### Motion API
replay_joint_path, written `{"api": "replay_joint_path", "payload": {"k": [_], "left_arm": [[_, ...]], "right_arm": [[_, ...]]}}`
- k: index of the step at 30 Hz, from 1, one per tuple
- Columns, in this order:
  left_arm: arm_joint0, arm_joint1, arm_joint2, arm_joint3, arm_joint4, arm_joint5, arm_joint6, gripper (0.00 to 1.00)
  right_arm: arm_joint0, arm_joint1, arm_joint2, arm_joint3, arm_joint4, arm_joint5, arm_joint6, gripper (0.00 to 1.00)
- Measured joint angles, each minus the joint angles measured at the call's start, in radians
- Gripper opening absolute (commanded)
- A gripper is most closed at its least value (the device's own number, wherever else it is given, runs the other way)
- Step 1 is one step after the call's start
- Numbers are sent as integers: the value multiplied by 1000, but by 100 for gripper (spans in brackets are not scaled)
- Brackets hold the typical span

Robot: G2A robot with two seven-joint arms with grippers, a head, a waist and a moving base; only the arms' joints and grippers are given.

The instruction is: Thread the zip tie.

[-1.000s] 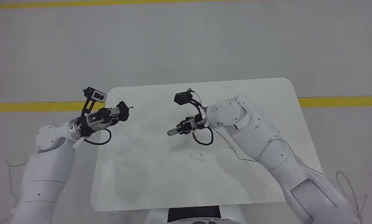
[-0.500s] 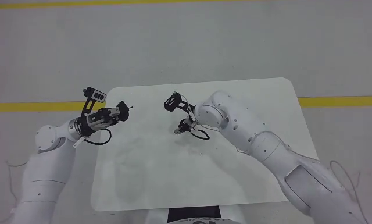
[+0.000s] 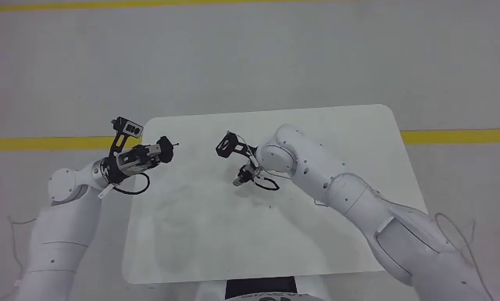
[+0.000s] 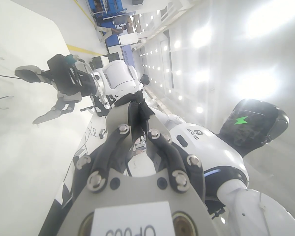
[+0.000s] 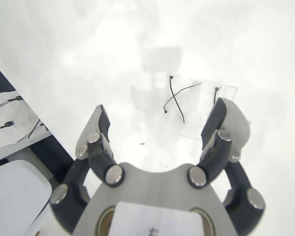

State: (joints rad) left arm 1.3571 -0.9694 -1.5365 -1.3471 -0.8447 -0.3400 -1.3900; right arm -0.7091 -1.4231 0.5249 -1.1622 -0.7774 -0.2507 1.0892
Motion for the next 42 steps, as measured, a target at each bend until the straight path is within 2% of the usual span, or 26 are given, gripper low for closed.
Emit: {"api": "replay_joint_path", "payload": {"k": [5,10,16,21,22,23,31,42], "left_arm": [[0,0,0,0,0,0,0,0],[0,0,0,0,0,0,0,0],[0,0,0,0,0,0,0,0],[0,0,0,0,0,0,0,0],[0,0,0,0,0,0,0,0],[0,0,0,0,0,0,0,0],[0,0,0,0,0,0,0,0],[0,0,0,0,0,0,0,0]], "right_arm": [[-7,1,-1,-2,-7,0,-9,100],[2,-9,-7,38,-25,-4,-23,100],[2,-9,-9,37,-30,-4,-25,100],[12,-12,-20,34,-115,2,-34,100],[16,-14,-22,38,-121,0,-33,68],[20,-17,-24,43,-125,-3,-33,50],[42,-45,-46,115,-136,-34,-39,28],[49,-84,-78,203,-174,-37,-59,27]]}}
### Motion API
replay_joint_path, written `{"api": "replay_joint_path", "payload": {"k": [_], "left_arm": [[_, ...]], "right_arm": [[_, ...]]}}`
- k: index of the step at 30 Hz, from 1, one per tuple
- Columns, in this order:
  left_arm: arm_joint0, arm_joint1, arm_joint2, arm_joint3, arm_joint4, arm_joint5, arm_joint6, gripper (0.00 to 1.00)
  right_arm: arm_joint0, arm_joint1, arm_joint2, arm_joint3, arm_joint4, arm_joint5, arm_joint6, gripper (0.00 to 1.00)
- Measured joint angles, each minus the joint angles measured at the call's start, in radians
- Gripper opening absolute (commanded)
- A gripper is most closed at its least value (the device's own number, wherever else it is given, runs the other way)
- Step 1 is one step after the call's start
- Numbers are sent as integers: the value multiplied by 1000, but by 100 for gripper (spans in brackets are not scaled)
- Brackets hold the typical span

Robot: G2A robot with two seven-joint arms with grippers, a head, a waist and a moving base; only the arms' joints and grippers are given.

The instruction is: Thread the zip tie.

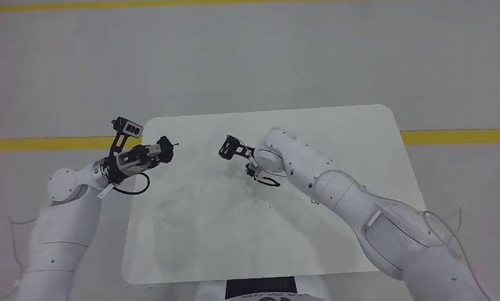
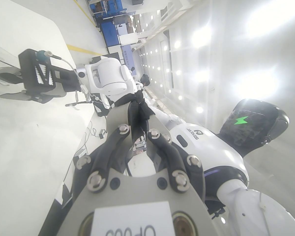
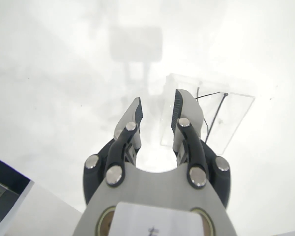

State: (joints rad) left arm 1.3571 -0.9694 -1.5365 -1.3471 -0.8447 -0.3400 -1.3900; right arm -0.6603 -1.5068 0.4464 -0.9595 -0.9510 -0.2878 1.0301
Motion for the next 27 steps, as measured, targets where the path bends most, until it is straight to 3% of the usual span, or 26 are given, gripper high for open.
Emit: {"api": "replay_joint_path", "payload": {"k": [5,11,21,27], "left_arm": [[0,0,0,0,0,0,0,0],[0,0,0,0,0,0,0,0],[0,0,0,0,0,0,0,0],[0,0,0,0,0,0,0,0]], "right_arm": [[2,-7,20,9,30,-23,-30,29],[-4,5,58,-35,33,-27,-18,30],[-17,35,116,-119,-73,23,1,25],[-27,32,101,-91,-122,17,36,25]]}}
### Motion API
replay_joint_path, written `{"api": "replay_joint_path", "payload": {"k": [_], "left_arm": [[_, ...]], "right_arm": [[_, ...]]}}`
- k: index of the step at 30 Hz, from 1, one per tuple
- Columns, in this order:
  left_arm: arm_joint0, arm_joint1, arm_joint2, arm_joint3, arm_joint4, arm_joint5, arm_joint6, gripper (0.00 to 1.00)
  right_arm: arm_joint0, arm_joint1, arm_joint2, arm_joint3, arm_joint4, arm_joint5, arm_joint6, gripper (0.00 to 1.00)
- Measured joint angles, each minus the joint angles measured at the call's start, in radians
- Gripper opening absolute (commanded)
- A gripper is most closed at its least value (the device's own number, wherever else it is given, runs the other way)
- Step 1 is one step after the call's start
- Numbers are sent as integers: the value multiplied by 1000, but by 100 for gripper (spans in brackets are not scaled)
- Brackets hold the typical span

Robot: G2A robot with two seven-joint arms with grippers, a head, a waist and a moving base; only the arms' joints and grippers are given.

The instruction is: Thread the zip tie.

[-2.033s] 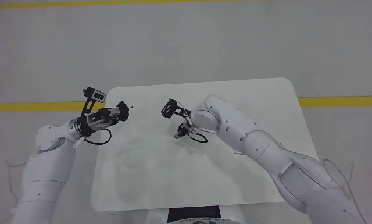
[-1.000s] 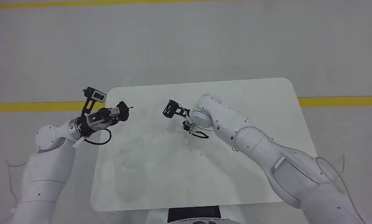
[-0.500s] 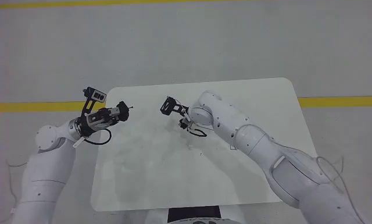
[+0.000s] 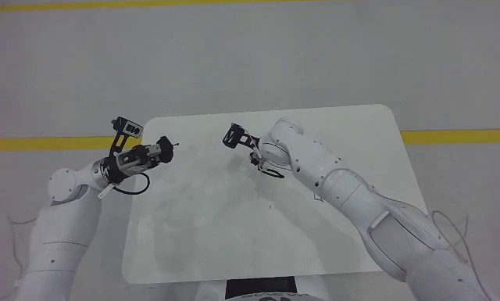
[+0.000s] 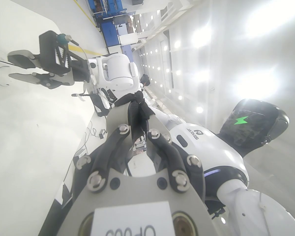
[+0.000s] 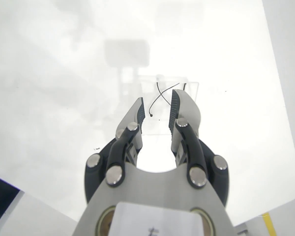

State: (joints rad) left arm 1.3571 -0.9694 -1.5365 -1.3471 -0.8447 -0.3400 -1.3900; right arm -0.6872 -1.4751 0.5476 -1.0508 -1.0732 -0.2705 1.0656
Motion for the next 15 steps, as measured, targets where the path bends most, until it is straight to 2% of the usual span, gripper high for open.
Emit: {"api": "replay_joint_path", "payload": {"k": [6,15], "left_arm": [[0,0,0,0,0,0,0,0],[0,0,0,0,0,0,0,0]], "right_arm": [[2,-22,-24,62,-7,-6,-11,24],[16,-53,-35,116,47,-49,15,25]]}}
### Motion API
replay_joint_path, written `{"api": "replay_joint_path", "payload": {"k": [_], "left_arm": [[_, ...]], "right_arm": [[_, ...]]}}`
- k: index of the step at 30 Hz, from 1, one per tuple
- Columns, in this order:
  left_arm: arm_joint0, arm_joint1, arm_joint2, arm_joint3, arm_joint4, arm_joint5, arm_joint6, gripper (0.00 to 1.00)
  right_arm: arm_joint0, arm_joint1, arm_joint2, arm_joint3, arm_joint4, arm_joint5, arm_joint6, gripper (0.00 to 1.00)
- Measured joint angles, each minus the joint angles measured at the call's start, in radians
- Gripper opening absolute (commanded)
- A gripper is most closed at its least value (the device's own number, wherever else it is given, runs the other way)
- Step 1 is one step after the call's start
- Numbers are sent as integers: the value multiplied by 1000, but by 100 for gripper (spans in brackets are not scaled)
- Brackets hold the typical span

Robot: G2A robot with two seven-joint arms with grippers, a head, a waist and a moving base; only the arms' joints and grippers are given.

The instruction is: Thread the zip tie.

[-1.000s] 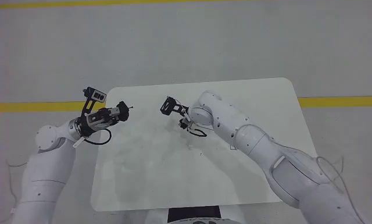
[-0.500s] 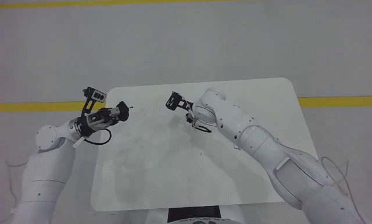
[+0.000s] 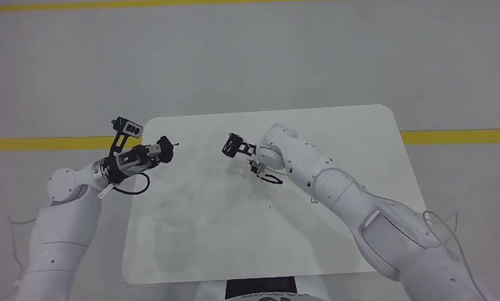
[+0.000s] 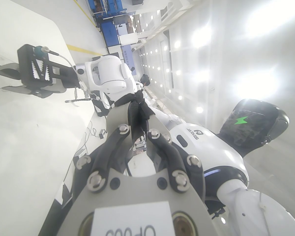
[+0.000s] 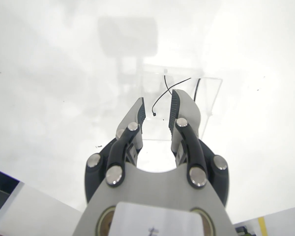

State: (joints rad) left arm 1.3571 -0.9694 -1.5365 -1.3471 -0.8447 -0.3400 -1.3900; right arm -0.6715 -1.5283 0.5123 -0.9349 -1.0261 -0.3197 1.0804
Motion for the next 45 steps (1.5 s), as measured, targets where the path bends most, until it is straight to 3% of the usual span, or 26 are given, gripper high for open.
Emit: {"api": "replay_joint_path", "payload": {"k": [9,22,34,36,39,45], "left_arm": [[0,0,0,0,0,0,0,0],[0,0,0,0,0,0,0,0],[0,0,0,0,0,0,0,0],[0,0,0,0,0,0,0,0],[0,0,0,0,0,0,0,0],[0,0,0,0,0,0,0,0]], "right_arm": [[12,-25,-41,25,87,-20,67,29],[33,-53,-76,116,60,-13,-20,16],[40,-86,-77,190,59,-5,-48,18],[41,-91,-77,203,59,-7,-48,15],[44,-99,-77,221,62,-8,-47,0],[50,-111,-72,248,65,-13,-50,0]]}}
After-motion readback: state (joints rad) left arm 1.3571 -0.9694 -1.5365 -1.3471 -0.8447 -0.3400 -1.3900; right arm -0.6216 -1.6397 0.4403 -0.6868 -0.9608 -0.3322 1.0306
